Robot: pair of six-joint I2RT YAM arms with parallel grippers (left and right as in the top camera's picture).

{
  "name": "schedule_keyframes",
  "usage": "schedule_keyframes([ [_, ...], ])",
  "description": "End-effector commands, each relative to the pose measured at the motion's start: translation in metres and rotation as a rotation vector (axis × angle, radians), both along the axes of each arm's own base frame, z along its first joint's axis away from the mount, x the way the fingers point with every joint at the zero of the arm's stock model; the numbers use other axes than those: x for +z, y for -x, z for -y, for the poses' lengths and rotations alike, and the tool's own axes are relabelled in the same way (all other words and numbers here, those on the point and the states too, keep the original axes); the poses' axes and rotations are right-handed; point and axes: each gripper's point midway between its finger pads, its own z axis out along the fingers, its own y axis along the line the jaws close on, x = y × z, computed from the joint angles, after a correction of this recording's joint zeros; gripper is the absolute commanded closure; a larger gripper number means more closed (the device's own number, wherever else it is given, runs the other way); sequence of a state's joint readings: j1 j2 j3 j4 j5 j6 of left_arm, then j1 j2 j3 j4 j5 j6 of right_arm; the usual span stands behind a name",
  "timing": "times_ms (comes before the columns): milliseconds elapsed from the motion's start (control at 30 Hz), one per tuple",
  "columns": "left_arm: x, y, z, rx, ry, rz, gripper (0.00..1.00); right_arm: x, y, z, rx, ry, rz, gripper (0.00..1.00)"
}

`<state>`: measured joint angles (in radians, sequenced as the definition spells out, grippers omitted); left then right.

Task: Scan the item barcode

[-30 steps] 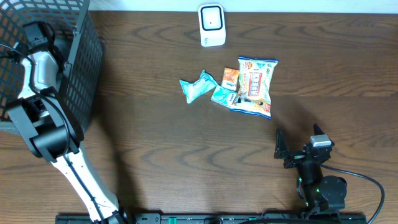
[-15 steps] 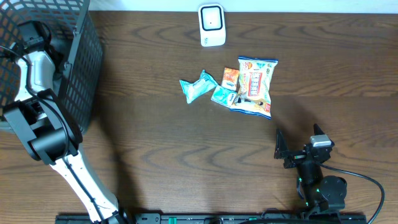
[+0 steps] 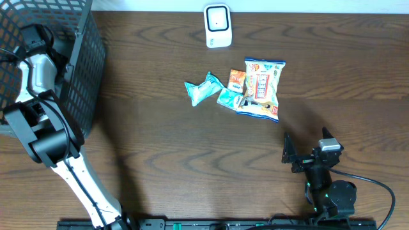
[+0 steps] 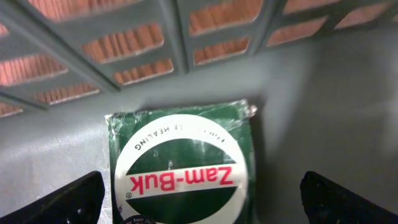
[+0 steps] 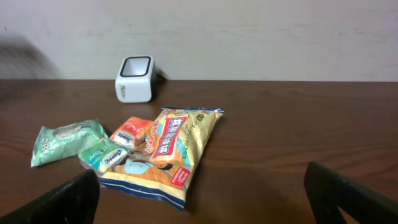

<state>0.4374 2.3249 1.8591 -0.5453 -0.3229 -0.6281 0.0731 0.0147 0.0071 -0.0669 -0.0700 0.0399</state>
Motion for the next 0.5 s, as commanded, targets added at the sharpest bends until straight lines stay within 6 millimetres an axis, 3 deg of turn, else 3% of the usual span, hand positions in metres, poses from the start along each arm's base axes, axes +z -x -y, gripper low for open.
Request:
schedule_keyframes([
  [0, -0.033, 0.014, 0.002, 0.003, 0.034, -0.083, 0.02, -0.001, 0.0, 0.002, -0.009, 0.012, -0.001, 0.01],
  [167, -0.04, 0.019, 0.004, 0.003, 0.047, -0.111, 0.06, -0.001, 0.0, 0.002, -0.009, 0.012, -0.001, 0.01],
  [233, -0.036, 0.018, 0.003, 0.004, 0.042, -0.103, 0.09, -0.001, 0.0, 0.002, -0.009, 0.012, -0.001, 0.01],
  [333, -0.026, 0.017, 0.002, 0.005, 0.034, -0.084, 0.23, -0.001, 0.0, 0.002, -0.009, 0.012, -0.001, 0.01],
  [467, -0.005, 0.012, 0.0, 0.005, 0.014, -0.043, 0.29, -0.001, 0.0, 0.002, -0.009, 0.012, -0.001, 0.01],
])
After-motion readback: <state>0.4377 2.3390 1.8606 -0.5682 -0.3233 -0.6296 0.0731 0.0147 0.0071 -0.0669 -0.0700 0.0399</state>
